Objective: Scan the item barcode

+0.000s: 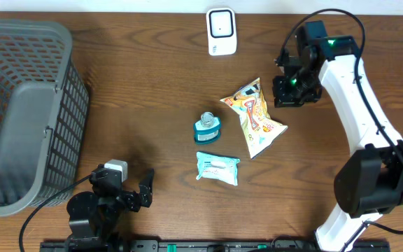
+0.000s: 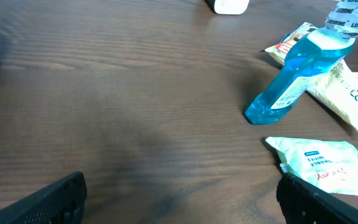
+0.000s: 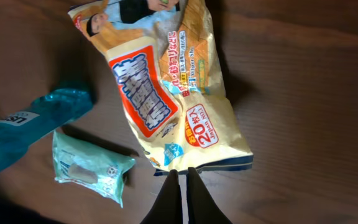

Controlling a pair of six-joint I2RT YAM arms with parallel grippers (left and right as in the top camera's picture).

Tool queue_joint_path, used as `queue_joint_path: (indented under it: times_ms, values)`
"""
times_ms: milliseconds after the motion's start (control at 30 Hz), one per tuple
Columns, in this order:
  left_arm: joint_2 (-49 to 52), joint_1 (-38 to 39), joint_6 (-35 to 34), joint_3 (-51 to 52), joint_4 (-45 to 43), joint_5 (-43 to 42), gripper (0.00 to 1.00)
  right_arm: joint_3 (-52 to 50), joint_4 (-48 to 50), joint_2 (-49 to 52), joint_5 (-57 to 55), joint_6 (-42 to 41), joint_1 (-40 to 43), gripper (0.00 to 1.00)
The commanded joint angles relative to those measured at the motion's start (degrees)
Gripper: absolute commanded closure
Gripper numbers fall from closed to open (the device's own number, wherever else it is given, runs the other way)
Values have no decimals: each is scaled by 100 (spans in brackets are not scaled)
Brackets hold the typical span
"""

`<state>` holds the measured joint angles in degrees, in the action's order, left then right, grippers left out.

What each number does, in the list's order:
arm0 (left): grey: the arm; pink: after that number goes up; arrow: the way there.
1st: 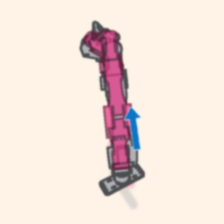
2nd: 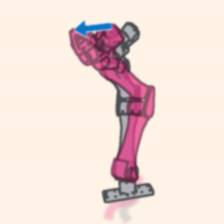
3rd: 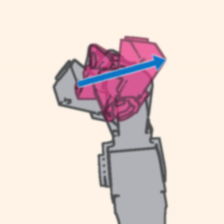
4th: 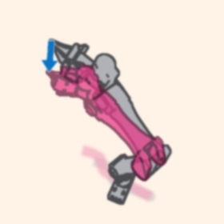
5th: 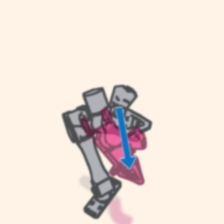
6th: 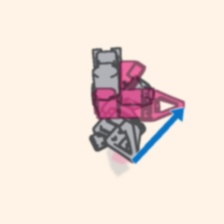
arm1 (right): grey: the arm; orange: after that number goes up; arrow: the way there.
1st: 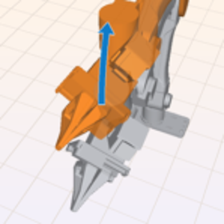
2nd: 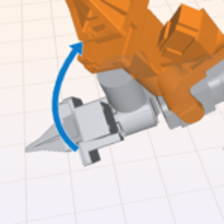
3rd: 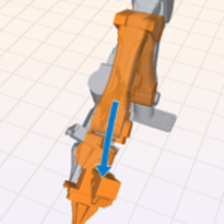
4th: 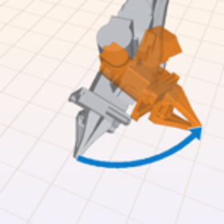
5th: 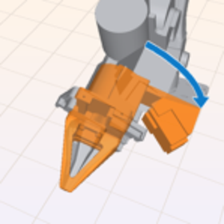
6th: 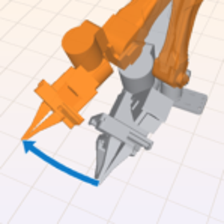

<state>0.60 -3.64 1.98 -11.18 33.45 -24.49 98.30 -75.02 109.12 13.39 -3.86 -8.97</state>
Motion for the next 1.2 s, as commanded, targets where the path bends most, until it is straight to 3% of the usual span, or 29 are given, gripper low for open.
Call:
queue_joint_path:
  times_ms: [0,133,433,567,633,733,767,800,933,967,1033,1167]
  values:
    - [-37,17,79,-24,-2,11,2,-94,-11,116,-957,-568,-302,99]
    - [-37,17,79,-24,-2,11,2,-92,-166,-63,-2011,-946,-730,99]
    - [-37,17,79,-24,-2,11,2,-105,-1287,-2203,-3099,-1902,-1139,98]
    - [-37,17,79,-24,-2,11,2,-562,-1117,-3150,-3451,-2098,-1523,91]
    - [-37,17,79,-24,-2,11,2,-1097,-835,-3595,-3646,-2175,-1803,80]
    - [-37,17,79,-24,-2,11,2,-1939,-240,-4140,-3637,-2234,-2098,45]
    - [-37,17,79,-24,-2,11,2,-2597,264,-4439,-3523,-2227,-2212,14]
    - [-37,17,79,-24,-2,11,2,-2914,529,-4544,-3373,-2227,-2236,1]
    - [-37,17,79,-24,-2,11,2,-3818,1539,-4588,-2951,-2181,-2238,1]
    - [-37,17,79,-24,-2,11,2,-4142,2157,-4450,-2627,-1727,-2271,6]
    - [-37,17,79,-24,-2,11,2,-4312,2500,-4232,-2535,-1506,-2363,5]
    - [-37,17,79,-24,-2,11,2,-4356,2962,-3316,-3456,-1198,-2732,1]
